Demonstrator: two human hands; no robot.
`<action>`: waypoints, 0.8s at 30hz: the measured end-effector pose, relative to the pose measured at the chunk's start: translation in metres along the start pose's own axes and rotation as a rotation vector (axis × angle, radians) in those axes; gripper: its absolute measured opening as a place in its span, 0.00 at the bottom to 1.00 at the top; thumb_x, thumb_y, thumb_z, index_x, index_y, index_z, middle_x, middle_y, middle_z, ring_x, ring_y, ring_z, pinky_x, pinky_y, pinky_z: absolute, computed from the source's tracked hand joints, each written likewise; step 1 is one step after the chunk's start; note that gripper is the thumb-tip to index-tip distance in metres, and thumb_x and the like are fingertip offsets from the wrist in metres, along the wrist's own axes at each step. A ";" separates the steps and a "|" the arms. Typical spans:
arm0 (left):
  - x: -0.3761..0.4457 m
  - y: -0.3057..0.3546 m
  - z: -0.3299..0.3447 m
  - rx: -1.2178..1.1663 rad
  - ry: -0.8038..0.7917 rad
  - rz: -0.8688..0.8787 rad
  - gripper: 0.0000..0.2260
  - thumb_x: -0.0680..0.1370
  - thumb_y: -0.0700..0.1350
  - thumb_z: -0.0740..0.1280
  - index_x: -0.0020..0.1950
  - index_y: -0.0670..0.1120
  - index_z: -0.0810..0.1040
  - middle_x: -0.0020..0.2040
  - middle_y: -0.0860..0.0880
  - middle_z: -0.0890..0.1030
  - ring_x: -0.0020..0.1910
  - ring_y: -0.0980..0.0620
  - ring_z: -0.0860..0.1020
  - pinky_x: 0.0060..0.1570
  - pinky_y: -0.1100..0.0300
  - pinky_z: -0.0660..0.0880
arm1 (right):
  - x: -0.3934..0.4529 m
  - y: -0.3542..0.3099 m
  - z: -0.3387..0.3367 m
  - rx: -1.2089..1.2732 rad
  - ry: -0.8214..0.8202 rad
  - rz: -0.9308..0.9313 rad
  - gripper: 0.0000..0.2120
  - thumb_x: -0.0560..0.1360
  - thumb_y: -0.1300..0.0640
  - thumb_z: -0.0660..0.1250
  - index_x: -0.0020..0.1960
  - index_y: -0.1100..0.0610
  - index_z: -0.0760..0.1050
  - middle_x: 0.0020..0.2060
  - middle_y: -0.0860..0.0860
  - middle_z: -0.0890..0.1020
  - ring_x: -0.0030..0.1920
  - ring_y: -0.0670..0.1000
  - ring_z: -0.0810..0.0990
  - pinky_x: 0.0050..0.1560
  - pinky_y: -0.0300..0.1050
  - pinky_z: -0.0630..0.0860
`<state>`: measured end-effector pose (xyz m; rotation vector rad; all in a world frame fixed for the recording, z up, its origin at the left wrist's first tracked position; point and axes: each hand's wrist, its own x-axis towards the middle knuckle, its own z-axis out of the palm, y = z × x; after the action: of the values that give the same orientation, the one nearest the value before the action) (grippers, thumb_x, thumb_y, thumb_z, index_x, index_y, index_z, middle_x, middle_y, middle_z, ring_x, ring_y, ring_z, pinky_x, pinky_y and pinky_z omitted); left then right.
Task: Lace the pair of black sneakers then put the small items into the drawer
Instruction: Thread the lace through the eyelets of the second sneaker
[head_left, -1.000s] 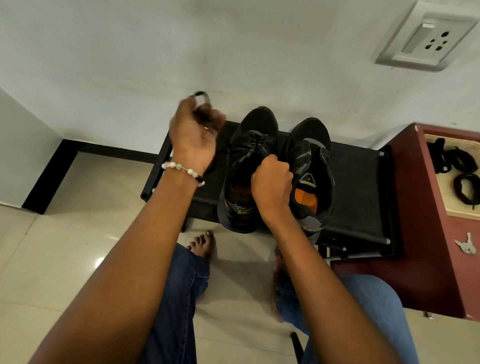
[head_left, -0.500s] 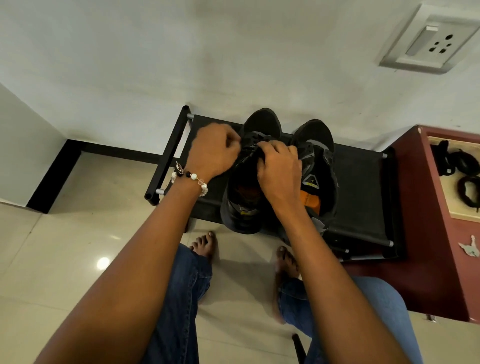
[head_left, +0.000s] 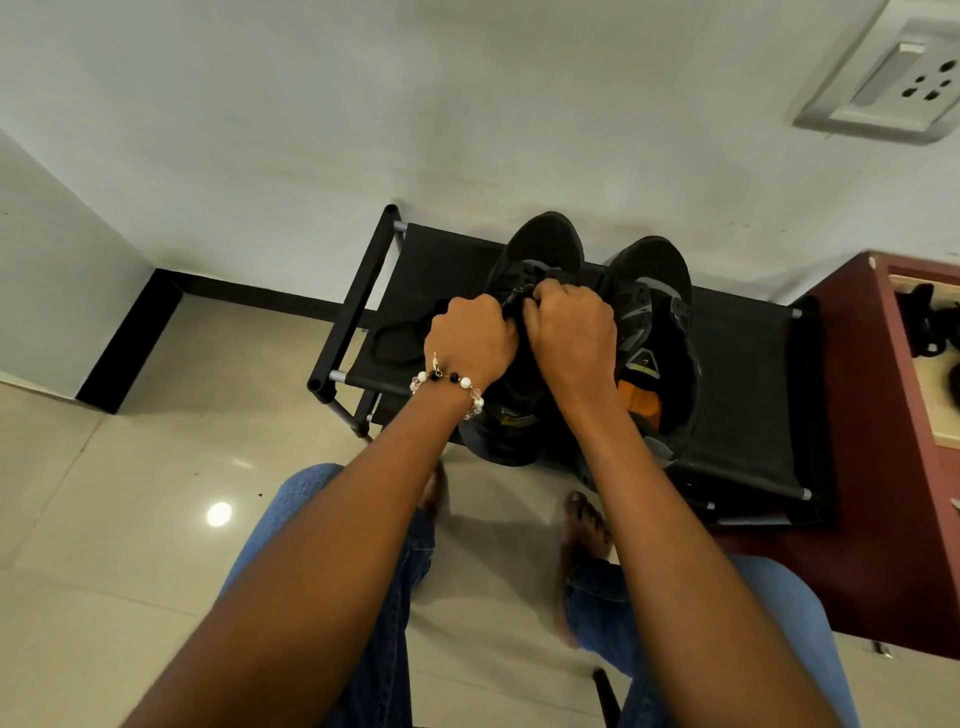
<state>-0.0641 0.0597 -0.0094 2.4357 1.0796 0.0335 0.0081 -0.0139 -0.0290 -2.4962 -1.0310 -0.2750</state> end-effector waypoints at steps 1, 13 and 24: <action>0.000 0.000 0.000 -0.005 0.007 -0.006 0.15 0.81 0.52 0.59 0.48 0.41 0.74 0.47 0.40 0.76 0.48 0.36 0.78 0.38 0.54 0.67 | 0.000 0.000 -0.002 0.048 0.021 0.045 0.11 0.79 0.58 0.62 0.46 0.64 0.78 0.35 0.58 0.81 0.35 0.58 0.80 0.34 0.49 0.76; -0.001 0.001 0.001 0.043 0.013 0.013 0.14 0.82 0.51 0.58 0.45 0.42 0.72 0.42 0.45 0.72 0.41 0.41 0.74 0.37 0.54 0.66 | 0.014 0.009 -0.032 0.545 -0.021 0.328 0.15 0.75 0.56 0.67 0.62 0.56 0.74 0.54 0.52 0.79 0.55 0.50 0.77 0.55 0.42 0.76; -0.001 0.003 0.005 0.041 0.016 0.014 0.11 0.81 0.49 0.58 0.43 0.44 0.69 0.42 0.45 0.70 0.47 0.38 0.77 0.37 0.54 0.67 | 0.010 0.003 -0.029 -0.126 -0.203 -0.001 0.12 0.79 0.52 0.63 0.58 0.52 0.80 0.59 0.48 0.79 0.64 0.53 0.70 0.59 0.55 0.64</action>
<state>-0.0617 0.0554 -0.0125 2.4834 1.0807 0.0354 0.0168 -0.0231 -0.0008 -2.6813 -1.1247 -0.0904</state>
